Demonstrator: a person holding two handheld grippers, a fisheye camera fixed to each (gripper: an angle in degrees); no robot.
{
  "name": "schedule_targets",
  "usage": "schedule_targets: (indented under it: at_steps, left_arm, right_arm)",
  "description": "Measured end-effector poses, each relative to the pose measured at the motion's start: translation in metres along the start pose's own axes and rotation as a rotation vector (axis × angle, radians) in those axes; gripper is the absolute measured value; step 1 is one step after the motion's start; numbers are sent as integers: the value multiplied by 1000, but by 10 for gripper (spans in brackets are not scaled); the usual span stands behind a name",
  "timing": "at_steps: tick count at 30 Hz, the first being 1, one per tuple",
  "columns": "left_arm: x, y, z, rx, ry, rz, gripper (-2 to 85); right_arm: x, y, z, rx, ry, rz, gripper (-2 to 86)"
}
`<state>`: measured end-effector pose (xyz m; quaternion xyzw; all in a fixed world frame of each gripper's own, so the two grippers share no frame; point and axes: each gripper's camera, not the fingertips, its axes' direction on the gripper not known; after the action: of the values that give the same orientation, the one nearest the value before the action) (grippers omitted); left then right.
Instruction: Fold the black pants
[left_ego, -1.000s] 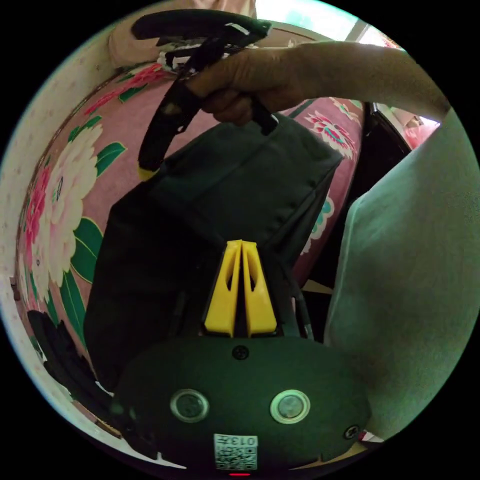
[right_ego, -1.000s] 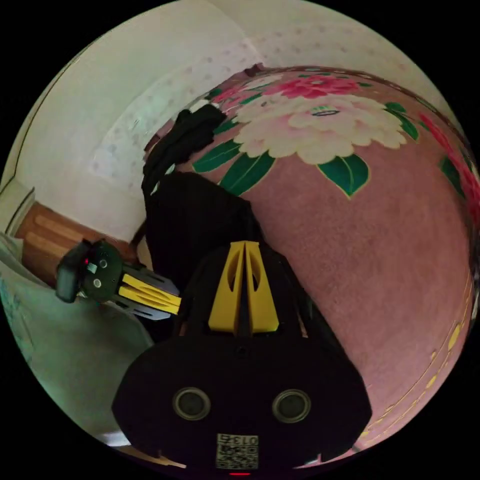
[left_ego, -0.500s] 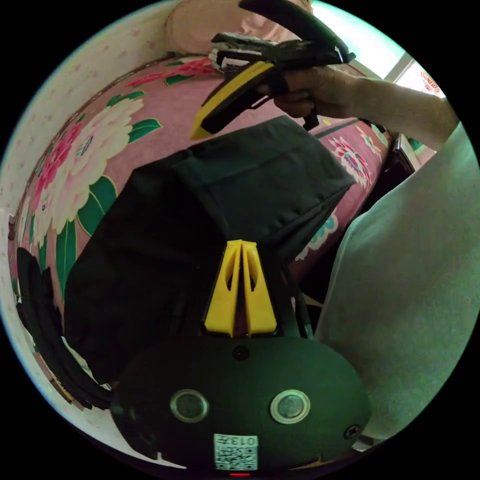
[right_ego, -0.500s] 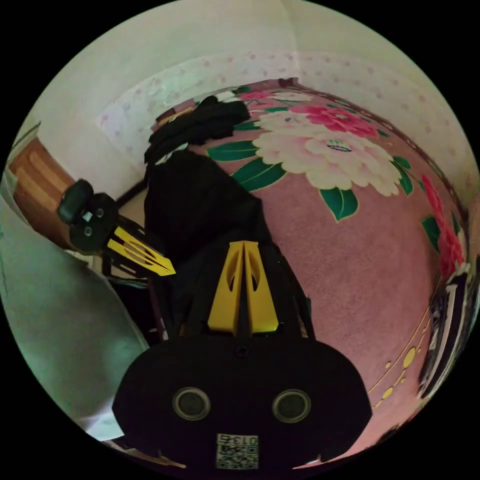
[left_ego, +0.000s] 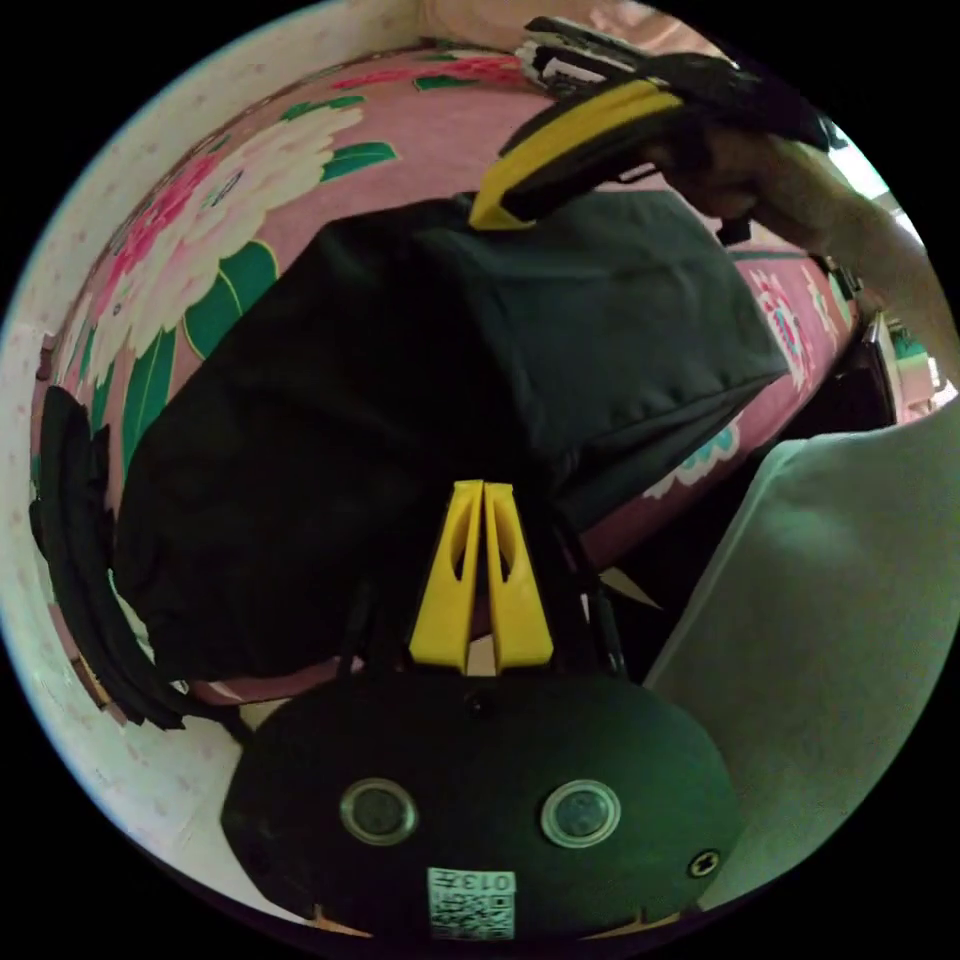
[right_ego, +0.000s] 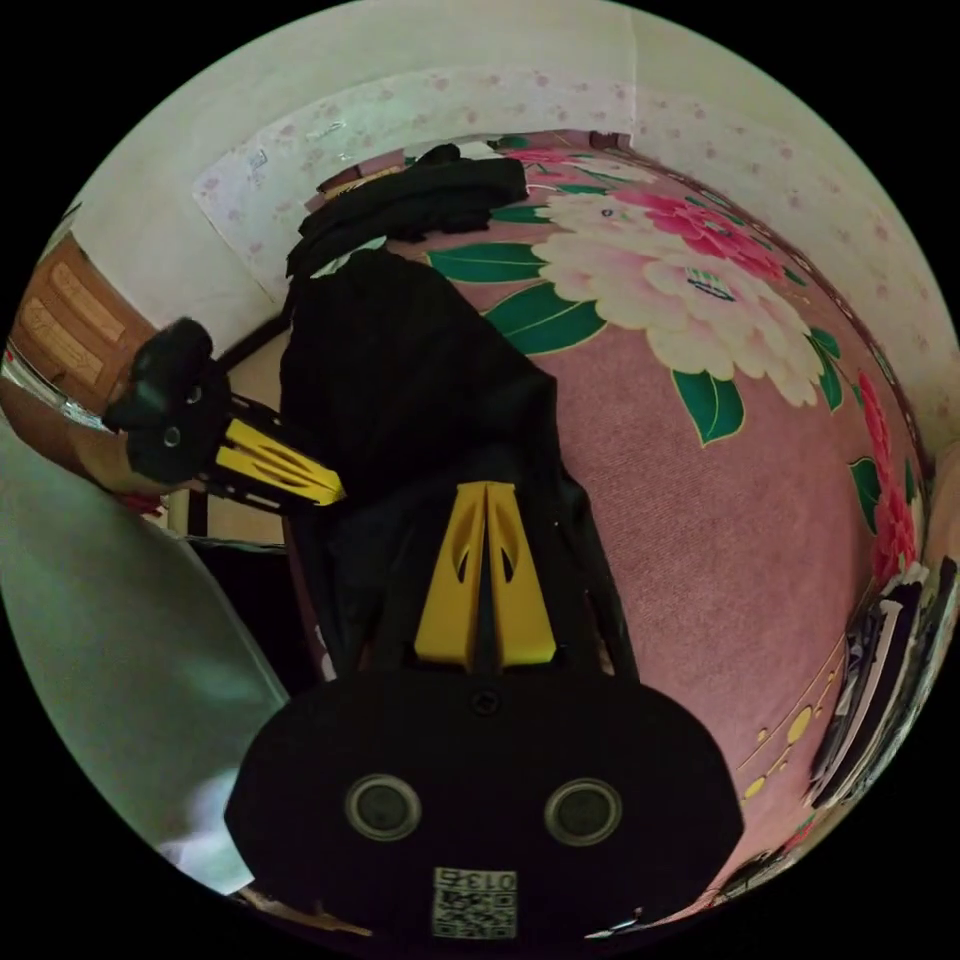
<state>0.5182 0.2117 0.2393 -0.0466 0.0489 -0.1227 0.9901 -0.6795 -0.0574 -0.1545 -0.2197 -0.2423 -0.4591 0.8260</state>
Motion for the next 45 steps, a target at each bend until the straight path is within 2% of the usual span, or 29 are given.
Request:
schedule_targets:
  at_steps: [2,4,5,6,7,10,12,14,15,18,21,27,30,33,37,39,42,45]
  left_arm:
    - [-5,11,-3,79,18,12,-4]
    - [-9,18,8,56,7,59,-3]
    - [-13,22,24,-26,14,77,-3]
    - [-20,29,32,-23,40,65,-3]
    - [-25,34,32,3,58,45,-3]
    - [-62,69,28,99,70,-135,0]
    - [-102,117,20,196,7,-364,5]
    - [-138,163,16,279,-7,-591,15]
    - [-161,195,17,336,16,-735,36]
    - [-209,261,31,435,119,-992,106]
    - [-240,299,50,507,195,-1104,161]
    - [-279,318,83,522,324,-1053,179]
    - [-294,322,92,446,301,-1044,153]
    - [-303,337,100,466,360,-1051,134]
    - [-309,341,102,452,377,-1024,125]
    - [-310,337,100,395,331,-1009,106]
    - [-310,330,97,375,321,-1014,77]
    - [-305,336,84,493,399,-1038,59]
  right_arm:
    - [-5,-5,-1,10,16,9,-2]
    - [-10,-15,9,-26,1,2,-1]
    - [-12,-23,25,-92,9,-5,-1]
    - [-11,-30,48,-208,19,-8,-1]
    - [-10,-33,44,-146,7,4,0]
    - [9,-57,39,-212,-130,42,2]
    - [17,-75,9,-40,-136,37,6]
    - [20,-98,-2,25,-108,2,13]
    - [22,-118,-2,54,-111,-26,22]
    - [23,-182,13,98,-192,-76,67]
    - [6,-257,44,71,-260,-172,100]
    - [-47,-375,119,-122,-346,-391,122]
    - [-61,-408,155,-228,-357,-437,127]
    - [-66,-423,185,-342,-390,-454,131]
    - [-63,-429,201,-394,-438,-438,118]
    - [-71,-424,202,-394,-479,-514,94]
    - [-85,-416,203,-386,-383,-587,77]
    - [-85,-405,196,-357,-359,-601,64]
